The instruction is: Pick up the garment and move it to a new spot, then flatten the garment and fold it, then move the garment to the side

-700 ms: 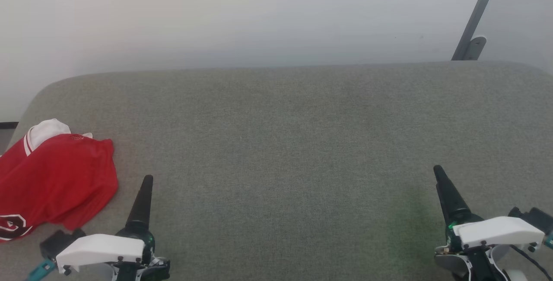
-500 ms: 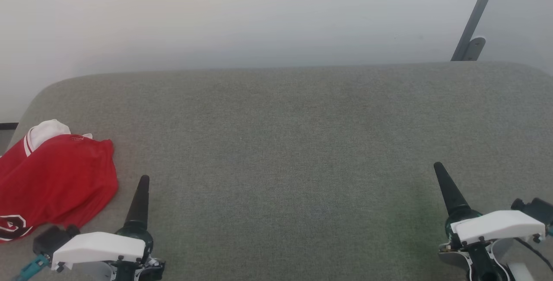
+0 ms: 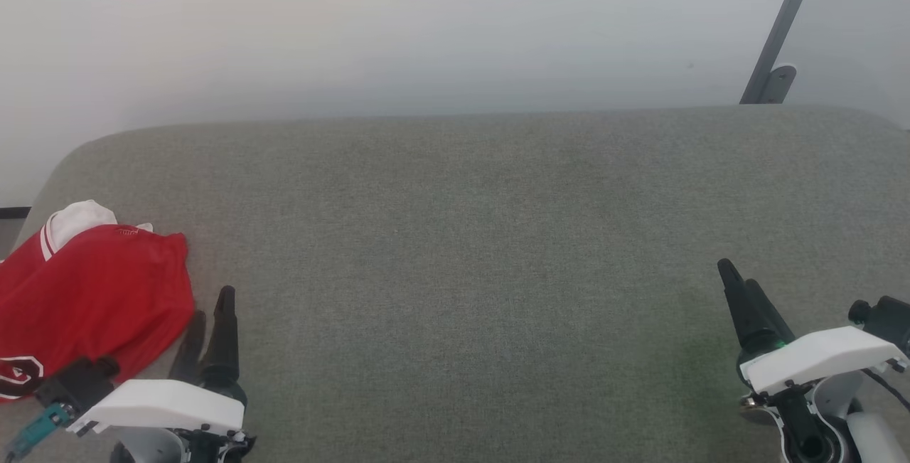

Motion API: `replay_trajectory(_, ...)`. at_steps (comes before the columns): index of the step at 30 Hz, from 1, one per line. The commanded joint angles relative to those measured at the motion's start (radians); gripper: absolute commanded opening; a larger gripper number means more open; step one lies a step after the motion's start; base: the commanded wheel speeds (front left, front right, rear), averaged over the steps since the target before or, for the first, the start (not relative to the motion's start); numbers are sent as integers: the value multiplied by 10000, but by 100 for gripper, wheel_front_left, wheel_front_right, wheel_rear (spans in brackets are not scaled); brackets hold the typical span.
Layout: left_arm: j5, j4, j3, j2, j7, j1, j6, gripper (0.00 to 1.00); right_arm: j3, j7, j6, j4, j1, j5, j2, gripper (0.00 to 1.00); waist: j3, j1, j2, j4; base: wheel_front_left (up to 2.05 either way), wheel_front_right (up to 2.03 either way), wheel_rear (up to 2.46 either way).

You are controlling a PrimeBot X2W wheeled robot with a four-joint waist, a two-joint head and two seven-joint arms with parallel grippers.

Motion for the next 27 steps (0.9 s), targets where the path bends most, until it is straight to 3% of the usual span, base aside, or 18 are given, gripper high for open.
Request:
replay_trajectory(1, 474, -116, 46, 157, -114, -95, -114, 100, -47, 36, 21, -119, -181, -336, -115, 100, -4, 0, 0, -1, 0, 0, 0)
replay_trajectory(15, 2443, -171, 421, 109, -531, -108, -618, 100, -283, -123, 27, -268, -142, -1885, -256, 100, 15, 0, 0, -39, 0, 0, 0)
replay_trajectory(27, 3716, -206, 548, -38, -828, -69, -802, 100, -342, -259, 32, -442, -29, -2884, -239, 100, 15, 0, 0, -78, 0, 0, 0)
